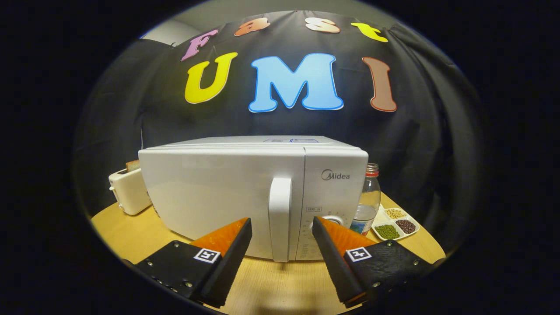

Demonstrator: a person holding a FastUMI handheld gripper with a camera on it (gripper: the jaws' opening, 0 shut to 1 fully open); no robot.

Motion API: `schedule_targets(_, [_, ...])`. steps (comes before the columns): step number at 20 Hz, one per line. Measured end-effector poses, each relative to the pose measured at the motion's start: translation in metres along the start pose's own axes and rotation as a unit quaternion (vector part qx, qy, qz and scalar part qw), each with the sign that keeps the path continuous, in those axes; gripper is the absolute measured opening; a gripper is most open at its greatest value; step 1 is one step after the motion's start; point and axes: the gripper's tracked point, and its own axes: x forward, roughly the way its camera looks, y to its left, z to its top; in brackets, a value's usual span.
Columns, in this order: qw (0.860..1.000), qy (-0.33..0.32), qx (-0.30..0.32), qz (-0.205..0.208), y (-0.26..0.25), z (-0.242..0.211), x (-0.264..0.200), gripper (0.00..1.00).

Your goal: Open the microwave, put the food inside, and close the microwave door.

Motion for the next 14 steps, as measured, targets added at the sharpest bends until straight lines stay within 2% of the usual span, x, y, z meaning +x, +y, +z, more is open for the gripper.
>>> schedule_targets(3, [1.0,0.006,0.003,-0.002,-0.001,-0.005,0.009,0.87])
schedule_targets(4, [1.0,0.007,0.006,-0.004,-0.002,-0.005,0.011,0.77])
schedule_targets(5, [1.0,0.009,0.011,-0.003,-0.002,-0.006,0.013,0.73])
schedule_targets(7, [1.0,0.012,0.015,-0.01,-0.005,-0.008,0.015,0.73])
schedule_targets(8, [1.0,0.011,0.019,-0.007,-0.003,-0.006,0.018,0.58])
schedule_targets(9, [1.0,0.013,0.025,-0.005,-0.002,-0.006,0.018,0.55])
schedule_targets(11, [0.999,0.017,0.032,0.0,0.001,-0.008,0.017,0.55])
schedule_targets(13, [1.0,0.017,0.026,-0.004,0.005,-0.006,0.018,0.29])
schedule_targets(14, [1.0,0.018,0.02,-0.007,0.003,-0.007,0.02,0.3])
